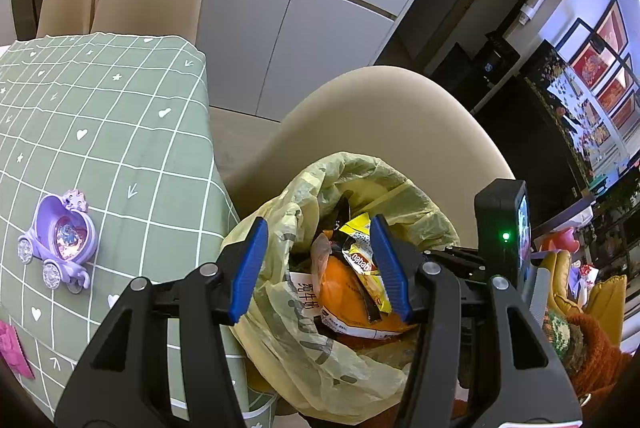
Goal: Collect trash
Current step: 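Lower the yellow snack bar into the bag and open the right gripper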
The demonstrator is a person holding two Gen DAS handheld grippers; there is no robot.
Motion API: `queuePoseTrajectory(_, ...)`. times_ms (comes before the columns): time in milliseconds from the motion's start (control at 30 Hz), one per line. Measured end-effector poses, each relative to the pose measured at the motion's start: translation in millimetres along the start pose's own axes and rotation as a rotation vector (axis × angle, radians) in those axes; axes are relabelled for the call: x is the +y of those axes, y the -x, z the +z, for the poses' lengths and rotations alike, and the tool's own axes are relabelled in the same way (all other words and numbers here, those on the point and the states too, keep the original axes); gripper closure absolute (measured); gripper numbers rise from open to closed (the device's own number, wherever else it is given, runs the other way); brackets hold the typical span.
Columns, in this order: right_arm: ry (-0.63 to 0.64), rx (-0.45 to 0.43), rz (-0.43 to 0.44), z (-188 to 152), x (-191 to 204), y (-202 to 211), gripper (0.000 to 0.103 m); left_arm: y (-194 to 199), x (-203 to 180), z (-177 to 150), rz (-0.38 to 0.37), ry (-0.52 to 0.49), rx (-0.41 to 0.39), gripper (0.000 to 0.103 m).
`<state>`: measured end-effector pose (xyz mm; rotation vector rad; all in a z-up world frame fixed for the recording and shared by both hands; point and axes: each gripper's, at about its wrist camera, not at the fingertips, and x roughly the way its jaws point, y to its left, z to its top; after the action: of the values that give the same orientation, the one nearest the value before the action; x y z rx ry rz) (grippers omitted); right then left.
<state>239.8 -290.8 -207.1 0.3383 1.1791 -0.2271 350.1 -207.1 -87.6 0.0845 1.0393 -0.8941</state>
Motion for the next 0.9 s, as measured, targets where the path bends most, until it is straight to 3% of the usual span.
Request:
queuePoseTrajectory(733,-0.043,0.017,-0.023,-19,-7,7,0.089,27,-1,-7,0.026,0.02,-0.059,0.053)
queuePoseTrajectory(900,-0.077,-0.079,-0.051,-26,-11,30,0.087,32,5,-11,0.024,0.019,-0.059,0.052)
